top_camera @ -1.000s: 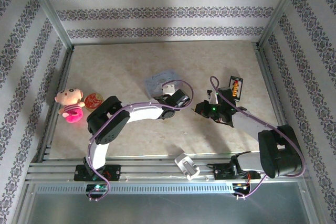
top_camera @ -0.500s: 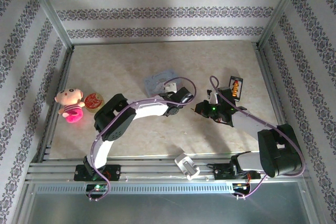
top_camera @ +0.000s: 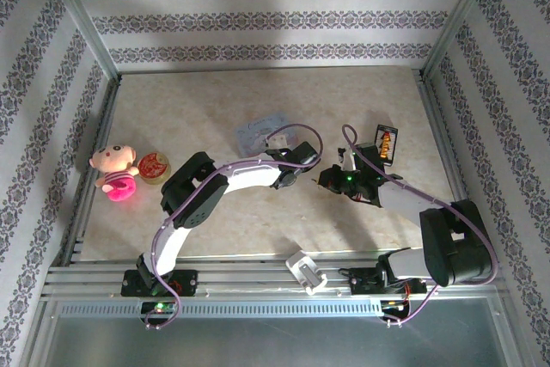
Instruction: Unlock a padlock with a key
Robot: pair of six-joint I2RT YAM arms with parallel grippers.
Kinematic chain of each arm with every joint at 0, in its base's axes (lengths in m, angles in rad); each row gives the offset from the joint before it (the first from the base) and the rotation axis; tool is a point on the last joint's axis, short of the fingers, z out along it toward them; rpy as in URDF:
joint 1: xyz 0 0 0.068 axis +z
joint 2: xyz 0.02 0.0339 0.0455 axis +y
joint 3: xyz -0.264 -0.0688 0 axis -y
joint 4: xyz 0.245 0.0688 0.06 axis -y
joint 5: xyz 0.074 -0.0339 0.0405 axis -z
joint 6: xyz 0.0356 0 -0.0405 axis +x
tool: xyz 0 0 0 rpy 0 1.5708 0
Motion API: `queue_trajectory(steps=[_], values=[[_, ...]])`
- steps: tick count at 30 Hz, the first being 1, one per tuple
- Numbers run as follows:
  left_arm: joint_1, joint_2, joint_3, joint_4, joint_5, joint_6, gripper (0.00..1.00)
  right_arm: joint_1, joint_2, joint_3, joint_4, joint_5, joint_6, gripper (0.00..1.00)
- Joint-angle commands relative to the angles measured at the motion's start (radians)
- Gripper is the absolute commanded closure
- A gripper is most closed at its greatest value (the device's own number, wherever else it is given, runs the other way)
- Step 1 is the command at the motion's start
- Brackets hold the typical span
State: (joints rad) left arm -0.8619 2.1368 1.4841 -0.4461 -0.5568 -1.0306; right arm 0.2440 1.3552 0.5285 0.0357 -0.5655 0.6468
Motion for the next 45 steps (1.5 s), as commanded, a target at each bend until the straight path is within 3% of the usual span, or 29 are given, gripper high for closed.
queue_trajectory(steps=[1, 16, 24, 31, 45], values=[[0.009, 0.009, -0.001, -0.001, -0.042, -0.003, 0.49, -0.008, 0.013, 0.025, 0.024, -0.017, -0.021, 1.00], [0.011, 0.041, 0.002, 0.030, -0.039, -0.006, 0.53, -0.008, 0.024, 0.022, 0.035, -0.024, -0.019, 1.00], [0.011, 0.022, -0.005, 0.038, -0.013, -0.011, 0.75, -0.004, 0.033, 0.003, 0.071, -0.019, -0.007, 1.00], [0.014, -0.037, -0.041, 0.075, 0.125, -0.075, 0.90, 0.063, 0.076, -0.043, 0.230, 0.023, 0.038, 1.00], [0.043, -0.159, -0.187, 0.257, 0.308, -0.105, 0.95, 0.144, 0.334, -0.097, 0.718, 0.041, 0.226, 1.00]])
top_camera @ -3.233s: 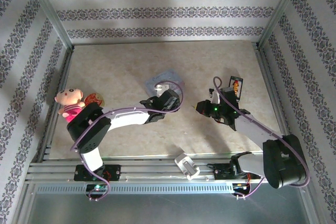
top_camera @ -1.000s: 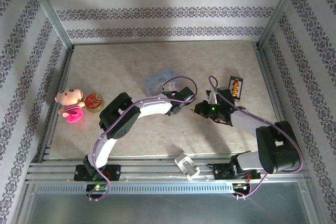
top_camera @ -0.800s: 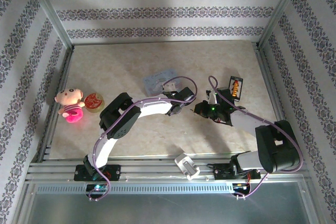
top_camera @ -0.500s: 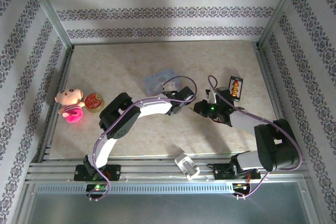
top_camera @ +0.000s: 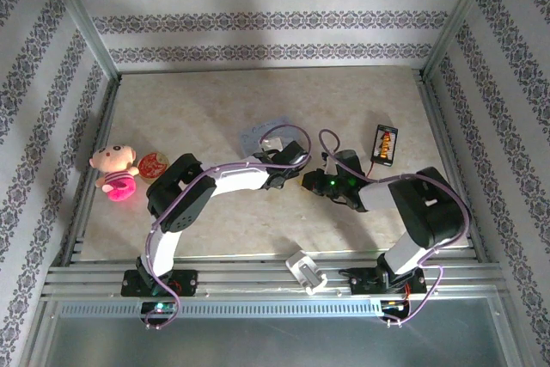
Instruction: Unlock a padlock with a key
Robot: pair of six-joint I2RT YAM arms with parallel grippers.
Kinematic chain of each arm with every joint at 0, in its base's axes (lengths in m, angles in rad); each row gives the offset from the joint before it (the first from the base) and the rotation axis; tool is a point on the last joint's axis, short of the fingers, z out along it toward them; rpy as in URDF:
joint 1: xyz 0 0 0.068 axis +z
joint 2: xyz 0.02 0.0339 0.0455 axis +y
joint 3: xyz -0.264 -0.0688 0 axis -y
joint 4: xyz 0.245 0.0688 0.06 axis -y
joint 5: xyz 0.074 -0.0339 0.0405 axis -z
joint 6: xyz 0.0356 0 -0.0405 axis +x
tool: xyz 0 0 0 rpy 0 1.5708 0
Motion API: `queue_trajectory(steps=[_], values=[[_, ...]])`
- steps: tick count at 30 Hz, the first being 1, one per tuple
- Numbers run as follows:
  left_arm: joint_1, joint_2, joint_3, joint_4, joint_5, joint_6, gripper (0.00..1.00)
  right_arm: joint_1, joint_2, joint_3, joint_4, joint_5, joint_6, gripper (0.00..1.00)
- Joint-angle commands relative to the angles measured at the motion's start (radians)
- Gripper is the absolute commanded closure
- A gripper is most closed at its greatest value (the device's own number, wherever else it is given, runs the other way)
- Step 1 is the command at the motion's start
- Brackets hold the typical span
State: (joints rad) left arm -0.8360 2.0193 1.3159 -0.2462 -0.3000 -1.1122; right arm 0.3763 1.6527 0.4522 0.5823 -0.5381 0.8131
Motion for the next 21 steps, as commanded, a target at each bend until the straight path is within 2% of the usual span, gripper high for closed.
queue_trajectory(steps=[1, 8, 9, 10, 12, 13, 17, 21], values=[[0.019, -0.045, -0.024, 0.062, 0.058, -0.024, 0.95, 0.013, 0.055, -0.027, 0.217, 0.014, 0.075, 1.00], [0.029, -0.054, -0.043, 0.094, 0.079, -0.028, 0.94, 0.013, 0.117, -0.076, 0.384, 0.036, 0.143, 1.00], [0.030, -0.056, -0.046, 0.099, 0.082, -0.028, 0.90, 0.012, 0.116, -0.083, 0.392, 0.041, 0.148, 1.00], [0.031, -0.057, -0.047, 0.107, 0.090, -0.024, 0.79, 0.009, 0.110, -0.090, 0.396, 0.045, 0.154, 1.00], [0.033, -0.057, -0.047, 0.111, 0.101, -0.008, 0.39, 0.004, 0.089, -0.102, 0.393, 0.051, 0.155, 1.00], [0.032, -0.057, -0.048, 0.109, 0.106, -0.001, 0.32, 0.000, 0.073, -0.102, 0.385, 0.057, 0.153, 1.00], [0.028, -0.054, -0.053, 0.068, 0.094, -0.015, 0.30, -0.015, -0.001, -0.146, 0.324, 0.074, 0.137, 1.00], [0.005, -0.062, -0.046, 0.026, 0.009, -0.022, 0.27, -0.032, -0.077, -0.173, 0.261, 0.080, 0.125, 1.00]])
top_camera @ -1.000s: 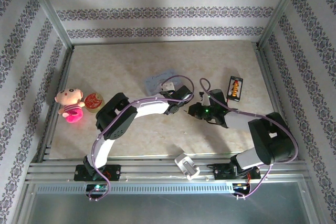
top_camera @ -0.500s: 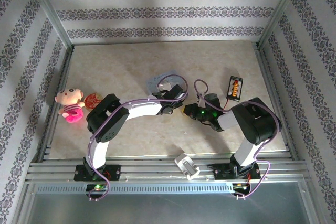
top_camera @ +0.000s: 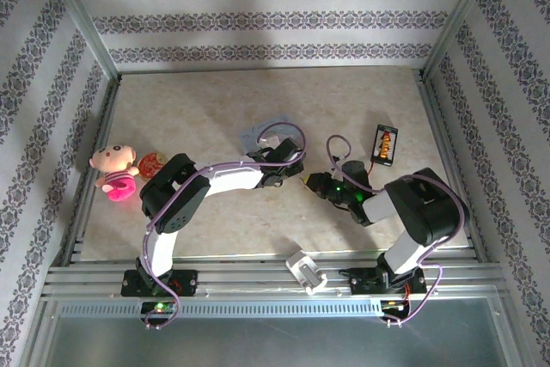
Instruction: Unlock a padlock with a key
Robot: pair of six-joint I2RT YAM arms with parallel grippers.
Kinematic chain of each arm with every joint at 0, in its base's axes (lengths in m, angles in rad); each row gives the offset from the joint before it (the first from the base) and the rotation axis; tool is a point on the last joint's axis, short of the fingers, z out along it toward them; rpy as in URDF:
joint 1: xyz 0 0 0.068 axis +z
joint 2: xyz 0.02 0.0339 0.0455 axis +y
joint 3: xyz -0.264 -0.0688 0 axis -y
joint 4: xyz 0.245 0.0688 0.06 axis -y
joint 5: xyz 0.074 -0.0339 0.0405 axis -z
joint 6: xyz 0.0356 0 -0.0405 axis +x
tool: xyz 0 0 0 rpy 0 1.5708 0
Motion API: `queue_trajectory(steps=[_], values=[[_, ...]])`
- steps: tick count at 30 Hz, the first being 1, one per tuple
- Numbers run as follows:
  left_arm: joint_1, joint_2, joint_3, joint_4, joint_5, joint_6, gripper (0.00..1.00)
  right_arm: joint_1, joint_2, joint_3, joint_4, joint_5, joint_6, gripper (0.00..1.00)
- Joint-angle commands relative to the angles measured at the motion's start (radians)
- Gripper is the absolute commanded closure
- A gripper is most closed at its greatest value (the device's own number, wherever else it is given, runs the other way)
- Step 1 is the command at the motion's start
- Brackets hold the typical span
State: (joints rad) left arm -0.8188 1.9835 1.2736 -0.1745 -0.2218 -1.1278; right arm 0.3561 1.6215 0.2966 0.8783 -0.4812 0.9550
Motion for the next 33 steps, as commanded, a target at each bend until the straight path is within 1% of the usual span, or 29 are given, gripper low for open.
queue_trajectory(steps=[1, 3, 5, 7, 10, 17, 20, 24, 29, 33], values=[[-0.020, -0.026, 0.011, -0.066, -0.102, 0.000, 0.27, -0.018, -0.062, -0.018, -0.056, 0.021, -0.022, 1.00], [-0.039, -0.012, 0.057, -0.120, -0.177, 0.019, 0.28, -0.025, -0.090, -0.021, -0.092, 0.017, -0.025, 1.00], [-0.054, 0.020, 0.135, -0.218, -0.241, 0.034, 0.30, -0.033, -0.122, -0.024, -0.128, 0.015, -0.033, 1.00], [-0.066, 0.055, 0.201, -0.293, -0.278, 0.054, 0.30, -0.041, -0.158, -0.023, -0.184, 0.019, -0.043, 1.00], [-0.088, 0.098, 0.270, -0.356, -0.319, 0.076, 0.30, -0.052, -0.219, -0.028, -0.251, 0.034, -0.071, 1.00], [-0.100, 0.175, 0.369, -0.472, -0.334, 0.027, 0.33, -0.094, -0.330, -0.038, -0.351, 0.033, -0.111, 1.00], [-0.110, 0.202, 0.406, -0.548, -0.354, -0.042, 0.38, -0.106, -0.361, -0.036, -0.386, 0.035, -0.124, 1.00], [-0.120, 0.241, 0.457, -0.626, -0.360, -0.100, 0.39, -0.115, -0.392, -0.028, -0.427, 0.041, -0.139, 1.00], [-0.120, 0.273, 0.484, -0.638, -0.368, -0.104, 0.39, -0.118, -0.424, -0.019, -0.471, 0.053, -0.158, 1.00], [-0.117, 0.276, 0.476, -0.618, -0.376, -0.104, 0.42, -0.121, -0.446, -0.022, -0.494, 0.061, -0.165, 1.00]])
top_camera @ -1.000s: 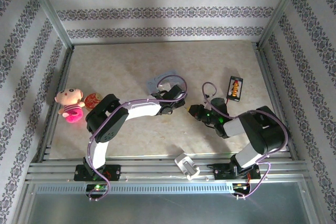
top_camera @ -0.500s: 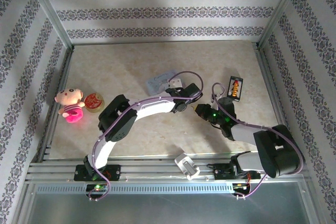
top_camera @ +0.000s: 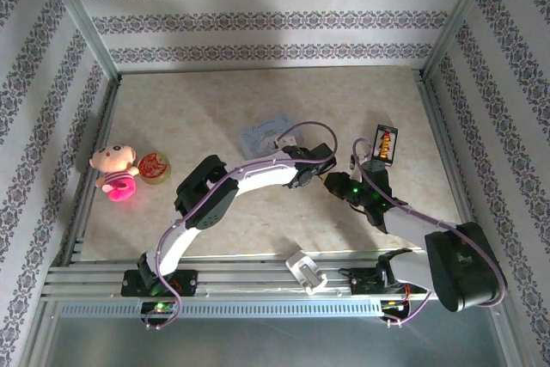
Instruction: Unlock a padlock with a key
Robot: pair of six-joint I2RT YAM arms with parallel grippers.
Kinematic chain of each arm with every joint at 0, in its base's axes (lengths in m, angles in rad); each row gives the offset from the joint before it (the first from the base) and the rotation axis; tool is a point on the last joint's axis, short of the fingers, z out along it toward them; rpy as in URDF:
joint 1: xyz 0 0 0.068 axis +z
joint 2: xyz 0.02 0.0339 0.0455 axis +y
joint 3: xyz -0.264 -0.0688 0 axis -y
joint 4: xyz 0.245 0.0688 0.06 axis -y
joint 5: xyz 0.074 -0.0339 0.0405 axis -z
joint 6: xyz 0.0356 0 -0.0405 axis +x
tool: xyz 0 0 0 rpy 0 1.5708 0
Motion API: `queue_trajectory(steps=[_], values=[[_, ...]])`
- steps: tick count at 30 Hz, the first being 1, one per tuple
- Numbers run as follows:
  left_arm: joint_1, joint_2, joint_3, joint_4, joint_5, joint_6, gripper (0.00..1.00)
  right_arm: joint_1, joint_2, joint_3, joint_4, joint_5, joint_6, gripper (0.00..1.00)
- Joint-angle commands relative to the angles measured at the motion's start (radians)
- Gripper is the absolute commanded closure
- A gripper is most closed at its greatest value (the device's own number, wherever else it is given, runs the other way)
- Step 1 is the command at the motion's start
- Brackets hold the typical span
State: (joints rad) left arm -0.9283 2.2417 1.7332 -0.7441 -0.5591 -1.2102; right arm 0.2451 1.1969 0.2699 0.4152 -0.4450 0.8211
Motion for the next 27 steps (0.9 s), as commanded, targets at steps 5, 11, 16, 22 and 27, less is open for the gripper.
queue_trajectory(steps=[5, 11, 16, 22, 27], values=[[0.002, 0.027, 0.010, -0.024, -0.032, -0.008, 0.45, -0.012, -0.037, 0.005, -0.045, 0.034, -0.038, 1.00], [0.014, 0.035, -0.001, -0.007, -0.024, -0.009, 0.47, -0.014, -0.040, 0.008, -0.052, 0.037, -0.041, 1.00], [0.024, 0.045, -0.006, 0.017, -0.015, -0.004, 0.48, -0.014, -0.031, 0.014, -0.052, 0.035, -0.042, 1.00], [0.034, 0.052, -0.008, 0.048, -0.012, 0.013, 0.48, -0.015, -0.025, 0.017, -0.052, 0.028, -0.047, 1.00], [0.036, 0.057, -0.008, 0.058, -0.015, 0.011, 0.54, -0.015, -0.025, 0.017, -0.053, 0.027, -0.044, 1.00]])
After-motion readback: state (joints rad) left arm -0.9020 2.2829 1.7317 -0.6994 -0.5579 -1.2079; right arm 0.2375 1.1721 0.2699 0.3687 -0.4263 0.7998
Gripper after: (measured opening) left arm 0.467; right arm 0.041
